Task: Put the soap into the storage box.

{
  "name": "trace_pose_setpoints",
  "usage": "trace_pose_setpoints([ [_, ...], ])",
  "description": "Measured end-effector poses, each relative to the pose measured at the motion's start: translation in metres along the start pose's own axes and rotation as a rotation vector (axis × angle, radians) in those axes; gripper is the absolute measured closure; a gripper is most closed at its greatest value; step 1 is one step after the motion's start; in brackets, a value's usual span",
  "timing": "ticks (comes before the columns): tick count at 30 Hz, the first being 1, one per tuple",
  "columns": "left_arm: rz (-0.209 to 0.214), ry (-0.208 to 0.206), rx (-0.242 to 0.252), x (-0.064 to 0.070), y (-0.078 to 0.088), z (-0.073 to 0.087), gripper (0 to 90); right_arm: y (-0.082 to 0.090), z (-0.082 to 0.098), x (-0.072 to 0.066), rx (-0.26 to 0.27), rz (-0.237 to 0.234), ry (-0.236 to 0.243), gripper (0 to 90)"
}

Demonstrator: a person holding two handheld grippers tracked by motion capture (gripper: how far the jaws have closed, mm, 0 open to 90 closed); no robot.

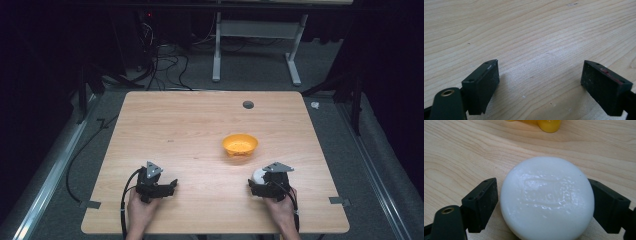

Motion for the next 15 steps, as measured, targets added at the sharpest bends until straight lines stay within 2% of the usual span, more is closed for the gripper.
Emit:
trace_pose_setpoints([
  [5,0.0,0.0,0.0,0.0,0.0,0.0,15.6,-0.0005,0.0012,0.002,-0.009,0.014,0.009,22.0],
  [15,0.0,0.001,0.0,0.0,0.0,0.0,15.6,0.0003,0.0007,0.001,-0.013,0.009,0.019,23.2],
])
Point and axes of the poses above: each handheld gripper's, and its own axes: y roughly backward along the jaws, z roughly out of its underside, x roughly to its right, the point moved 9 cm from there along -y, roughly forward along the jaws, and after that the axes turned 4 degrees about -z, right-handed, at the moved point
